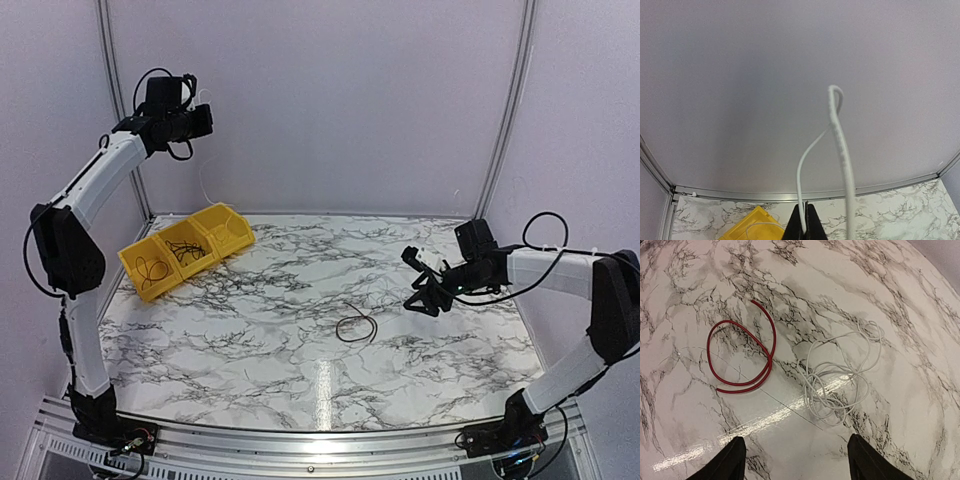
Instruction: Untangle the cables
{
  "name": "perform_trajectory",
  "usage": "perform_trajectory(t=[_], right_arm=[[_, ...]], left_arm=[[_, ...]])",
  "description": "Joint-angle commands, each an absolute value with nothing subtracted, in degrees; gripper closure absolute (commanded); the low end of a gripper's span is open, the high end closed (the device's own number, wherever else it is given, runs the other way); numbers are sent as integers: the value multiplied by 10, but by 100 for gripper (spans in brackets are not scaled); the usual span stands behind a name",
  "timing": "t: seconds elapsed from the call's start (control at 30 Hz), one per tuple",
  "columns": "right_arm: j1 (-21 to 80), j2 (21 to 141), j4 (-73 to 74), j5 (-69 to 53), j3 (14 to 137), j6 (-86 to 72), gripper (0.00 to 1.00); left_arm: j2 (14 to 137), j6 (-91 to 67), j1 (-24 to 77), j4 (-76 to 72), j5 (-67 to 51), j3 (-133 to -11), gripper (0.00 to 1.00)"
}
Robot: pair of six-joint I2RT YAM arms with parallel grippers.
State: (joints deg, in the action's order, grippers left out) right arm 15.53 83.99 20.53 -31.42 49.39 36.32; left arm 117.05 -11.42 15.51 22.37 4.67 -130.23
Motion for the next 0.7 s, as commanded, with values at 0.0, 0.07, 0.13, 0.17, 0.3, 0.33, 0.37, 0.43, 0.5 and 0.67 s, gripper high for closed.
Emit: perform_trajectory(t=[0.0,0.07,0.13,0.17,0.3,0.33,0.37,0.43,0.5,0.67], right_arm=[[153,845,205,-313,517,372,30],[153,847,206,-312,516,373,30],[153,849,206,-310,516,375,30],[153,849,207,-309,516,375,30],[153,855,207,-309,516,376,30],[153,858,207,-309,516,376,31],[153,861,208,-311,517,375,30],[153,870,210,-317,518,375,31],[154,877,214,-322,522,374,31],[154,885,220,-317,527,375,32]], left_arm=[[1192,-111,144,203,46,-1276,100],[1194,-103,143,203,52,-1259,100],[1193,-95,142,203,63,-1239,100],[1193,-92,142,203,67,-1228,100],[1190,-85,142,203,68,-1184,100],[1189,-90,142,203,66,-1173,100],[1190,-95,142,202,60,-1163,100],[1196,-106,142,200,39,-1147,100],[1207,-119,142,198,10,-1139,100],[1241,-154,143,198,-27,-1135,100]])
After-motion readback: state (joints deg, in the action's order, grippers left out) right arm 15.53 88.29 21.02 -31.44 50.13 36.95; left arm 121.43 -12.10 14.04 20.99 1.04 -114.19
